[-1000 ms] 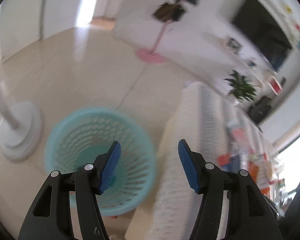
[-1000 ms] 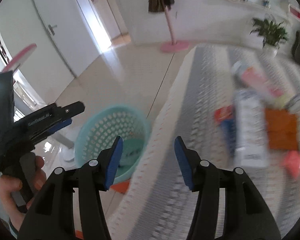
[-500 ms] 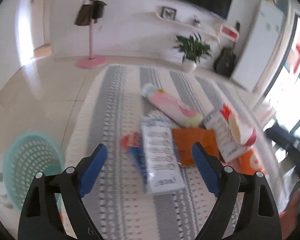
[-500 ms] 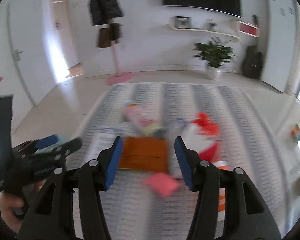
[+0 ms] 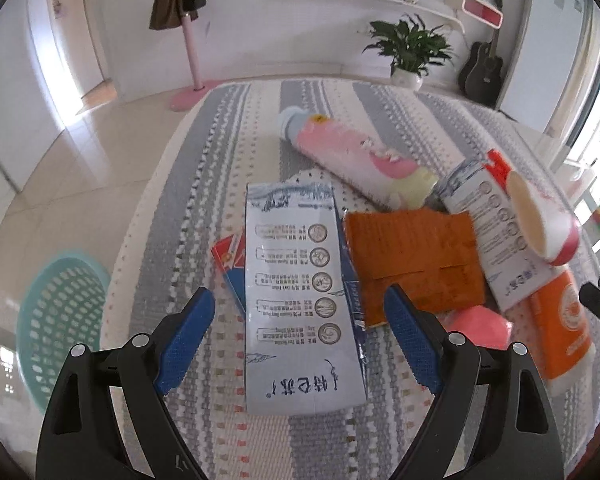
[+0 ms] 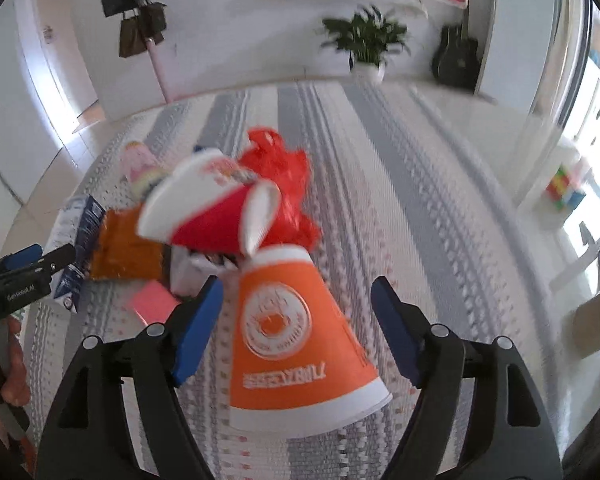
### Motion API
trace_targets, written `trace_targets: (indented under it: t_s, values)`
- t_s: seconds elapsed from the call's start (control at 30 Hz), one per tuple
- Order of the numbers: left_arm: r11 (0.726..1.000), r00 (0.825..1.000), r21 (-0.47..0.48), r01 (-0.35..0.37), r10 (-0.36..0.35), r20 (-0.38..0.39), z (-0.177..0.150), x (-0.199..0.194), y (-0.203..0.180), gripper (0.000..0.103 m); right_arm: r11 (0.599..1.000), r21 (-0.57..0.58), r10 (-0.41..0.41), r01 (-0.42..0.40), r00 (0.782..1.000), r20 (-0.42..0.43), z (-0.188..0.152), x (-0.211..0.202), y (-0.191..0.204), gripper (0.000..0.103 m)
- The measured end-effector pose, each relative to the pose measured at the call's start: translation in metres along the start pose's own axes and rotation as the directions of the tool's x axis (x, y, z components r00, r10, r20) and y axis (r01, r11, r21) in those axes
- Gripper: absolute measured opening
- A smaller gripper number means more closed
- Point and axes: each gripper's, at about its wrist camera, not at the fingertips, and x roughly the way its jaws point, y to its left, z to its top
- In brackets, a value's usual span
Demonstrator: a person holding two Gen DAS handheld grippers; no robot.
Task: Collect trash
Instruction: 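Grasp the white milk carton with left tool while right tool grasps the orange cup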
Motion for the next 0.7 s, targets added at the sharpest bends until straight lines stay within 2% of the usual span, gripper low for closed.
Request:
trace_targets:
  t_s: [0.13,0.17,0.2,0.3,0.37,0.47,0.57,0.7]
  values:
    - [1.000,0.998,-0.008,-0.005,0.004,-0.055,-0.002,0.016,0.004,0.073,0.999,0.032,0.011,-0.009,0.998,-0.067,-0.004,0.012,-0.013,0.073]
    - [1.000,0.997,-0.021,0.013,-0.014,-0.075,-0.002,0.020,0.008,0.065,0.999,0.048,0.027,-0.023,0.997,-0.077,-0.006,0.013,-0.018,0.073]
    - [0.999,0.996,-0.031,0.024,-0.026,-0.089,-0.003,0.021,0.010,0.061,0.996,0.069,0.057,-0.052,0.995,-0.086,-0.008,0.014,-0.024,0.073]
    - [0.998,0.996,-0.044,0.033,-0.037,-0.080,-0.003,0.022,0.014,0.060,0.984,0.119,0.146,-0.131,0.980,-0.132,-0.011,0.021,-0.036,0.075]
    - [0.998,0.997,-0.047,0.037,-0.040,-0.067,-0.002,0.019,0.015,0.060,0.969,0.146,0.222,-0.197,0.958,-0.183,-0.015,0.031,-0.039,0.077]
    - [0.998,0.997,-0.049,0.048,-0.051,-0.052,-0.002,0.013,0.018,0.059,0.955,0.172,0.276,-0.242,0.937,-0.213,-0.021,0.040,-0.037,0.077]
    - [0.997,0.998,-0.049,0.057,-0.058,-0.031,-0.003,0.005,0.018,0.059,0.971,0.113,0.231,-0.211,0.948,-0.219,-0.022,0.044,-0.025,0.077]
    - [0.997,0.998,-0.047,0.067,-0.068,-0.005,-0.004,-0.003,0.019,0.059,0.977,0.064,0.211,-0.203,0.958,-0.195,-0.026,0.034,-0.011,0.065]
